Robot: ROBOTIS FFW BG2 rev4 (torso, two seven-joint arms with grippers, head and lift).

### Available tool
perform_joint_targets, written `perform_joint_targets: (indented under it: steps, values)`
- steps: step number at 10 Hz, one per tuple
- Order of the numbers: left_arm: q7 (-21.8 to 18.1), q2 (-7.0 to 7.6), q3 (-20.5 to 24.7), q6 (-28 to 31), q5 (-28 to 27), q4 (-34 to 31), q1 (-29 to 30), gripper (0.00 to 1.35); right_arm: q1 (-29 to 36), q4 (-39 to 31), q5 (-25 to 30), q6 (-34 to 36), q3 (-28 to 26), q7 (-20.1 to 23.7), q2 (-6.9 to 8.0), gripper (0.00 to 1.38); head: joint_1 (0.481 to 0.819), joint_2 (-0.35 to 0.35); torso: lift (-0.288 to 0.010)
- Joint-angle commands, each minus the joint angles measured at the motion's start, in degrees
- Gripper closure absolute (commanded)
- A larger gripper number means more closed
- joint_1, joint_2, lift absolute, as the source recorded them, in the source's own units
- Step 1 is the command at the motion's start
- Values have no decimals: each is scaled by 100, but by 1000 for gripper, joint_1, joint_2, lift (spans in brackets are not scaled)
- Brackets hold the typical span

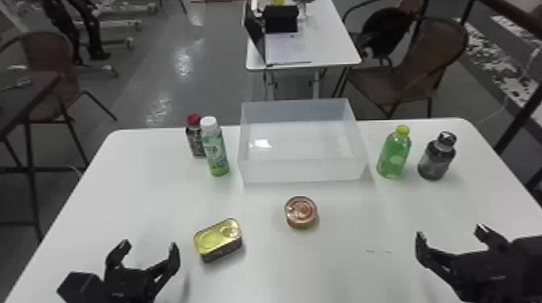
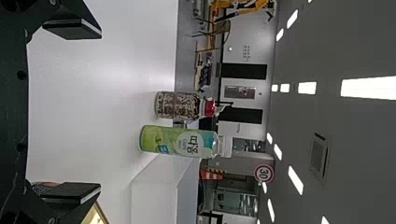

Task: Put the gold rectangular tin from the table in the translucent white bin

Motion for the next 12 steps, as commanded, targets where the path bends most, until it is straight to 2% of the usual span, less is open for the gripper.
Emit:
perform_joint_targets:
  steps: [1,6,7,9,11,12]
  values:
    - [-6,-15,9,-28,-33,9,9,147,3,-8,11,0,0,0,0,96,695,80,-89]
    - [-15,-15,9,-63,-59,0,1,147,-6,-8,11,35,0,8,0,96,695,79,-89]
    - [-129,-15,53,-72,-103,0,1,147,-6,-8,11,62,0,26,0,96,695,79,-89]
    - [-604,-15,141,42,-244,0,1,144,3,-16,19,79,-9,35,0,96,695,76,-89]
    - [-1368,-15,370,271,-560,9,-166,142,3,-25,19,106,-9,43,9,96,695,56,-89]
    - [-1518,-15,282,385,-701,18,-263,142,3,-16,19,114,-18,52,9,96,695,45,-89]
